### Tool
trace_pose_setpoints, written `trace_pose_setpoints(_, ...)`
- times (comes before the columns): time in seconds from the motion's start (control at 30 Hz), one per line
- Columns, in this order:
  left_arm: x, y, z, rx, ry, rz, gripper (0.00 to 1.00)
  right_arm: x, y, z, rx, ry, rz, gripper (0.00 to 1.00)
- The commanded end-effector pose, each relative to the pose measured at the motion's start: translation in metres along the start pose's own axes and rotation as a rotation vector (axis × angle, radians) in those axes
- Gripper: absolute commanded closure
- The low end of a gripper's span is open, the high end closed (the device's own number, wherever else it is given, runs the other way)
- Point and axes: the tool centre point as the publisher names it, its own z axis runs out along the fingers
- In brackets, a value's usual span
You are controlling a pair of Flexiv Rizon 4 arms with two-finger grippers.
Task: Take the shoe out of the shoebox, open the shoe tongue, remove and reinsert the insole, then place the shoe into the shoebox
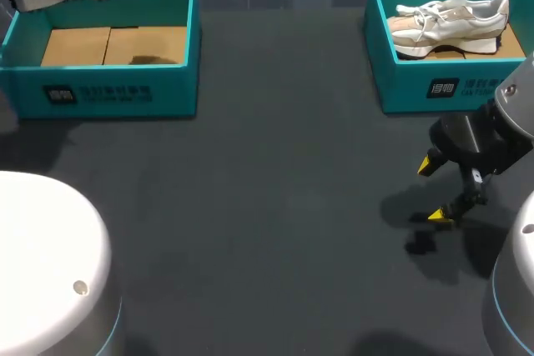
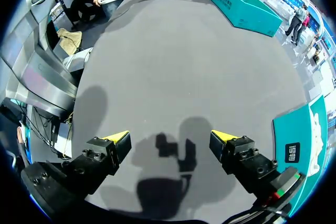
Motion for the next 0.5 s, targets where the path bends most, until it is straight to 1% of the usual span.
trace_pose_setpoints(0.03, 0.002, -0.006, -0.001, -0.03, -0.004, -0.001, 1.0, 0.002, 0.0, 0.001, 0.003, -0.003, 0.001, 0.0)
trace_pose_setpoints(0.13, 0.002, -0.006, -0.001, -0.03, -0.004, -0.001, 1.0, 0.002, 0.0, 0.001, 0.003, -0.003, 0.001, 0.0)
trace_pose_setpoints(0.2, -0.001, -0.003, 0.004, -0.032, 0.008, 0.034, 1.0, 0.002, 0.0, 0.001, 0.003, -0.003, 0.001, 0.0)
trace_pose_setpoints(0.27, -0.003, 0.001, 0.009, -0.004, 0.01, 0.086, 1.0, 0.002, 0.0, 0.001, 0.003, -0.003, 0.001, 0.0)
trace_pose_setpoints(0.33, -0.005, 0.006, 0.016, 0.001, 0.03, 0.086, 1.0, 0.002, 0.0, 0.001, 0.003, -0.003, 0.001, 0.0)
trace_pose_setpoints(0.4, -0.006, 0.009, 0.022, 0.022, 0.034, 0.105, 1.0, 0.002, 0.0, 0.001, 0.003, -0.003, 0.001, 0.0)
trace_pose_setpoints(0.47, -0.008, 0.013, 0.031, 0.012, 0.046, 0.114, 1.0, 0.002, 0.0, 0.001, 0.003, -0.003, 0.001, 0.0)
trace_pose_setpoints(0.5, -0.009, 0.015, 0.035, 0.025, 0.052, 0.113, 1.0, 0.002, 0.0, 0.001, 0.003, -0.003, 0.001, 0.0)
